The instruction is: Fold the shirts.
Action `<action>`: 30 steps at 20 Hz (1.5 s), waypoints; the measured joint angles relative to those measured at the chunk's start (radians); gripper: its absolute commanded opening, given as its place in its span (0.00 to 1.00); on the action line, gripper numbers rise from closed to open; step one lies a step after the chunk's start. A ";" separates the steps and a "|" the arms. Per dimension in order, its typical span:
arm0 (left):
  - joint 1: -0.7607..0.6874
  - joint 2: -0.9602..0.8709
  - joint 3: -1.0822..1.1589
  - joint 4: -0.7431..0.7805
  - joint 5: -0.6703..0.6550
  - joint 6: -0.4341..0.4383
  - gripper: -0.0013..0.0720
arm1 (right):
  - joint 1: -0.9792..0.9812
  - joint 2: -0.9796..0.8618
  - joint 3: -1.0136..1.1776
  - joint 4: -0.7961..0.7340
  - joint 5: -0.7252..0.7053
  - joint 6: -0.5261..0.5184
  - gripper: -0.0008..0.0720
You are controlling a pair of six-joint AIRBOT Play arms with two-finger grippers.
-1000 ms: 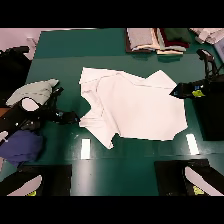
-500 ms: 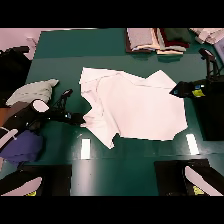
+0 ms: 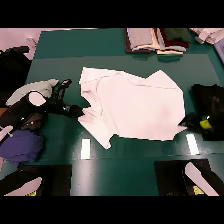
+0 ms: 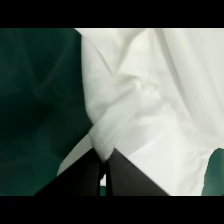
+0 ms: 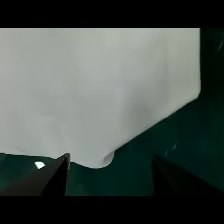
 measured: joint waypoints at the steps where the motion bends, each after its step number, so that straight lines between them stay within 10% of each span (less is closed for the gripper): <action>1: 0.000 0.001 0.003 0.002 -0.002 -0.002 0.05 | -0.008 0.001 -0.045 0.014 -0.007 -0.006 0.64; 3: 0.000 0.001 0.006 0.005 -0.008 -0.003 0.05 | 0.004 0.003 -0.106 0.031 -0.046 -0.014 0.53; 6: 0.000 0.002 0.009 0.008 -0.016 -0.003 0.05 | 0.076 0.004 -0.136 0.047 -0.106 -0.018 0.03; 20: 0.244 0.432 0.698 0.013 -0.106 -0.064 0.05 | 0.268 0.228 0.768 0.048 -0.209 -0.022 0.03; 30: 0.264 0.406 1.122 0.227 -0.199 -0.193 0.05 | 0.270 0.044 1.408 0.053 0.008 0.017 0.03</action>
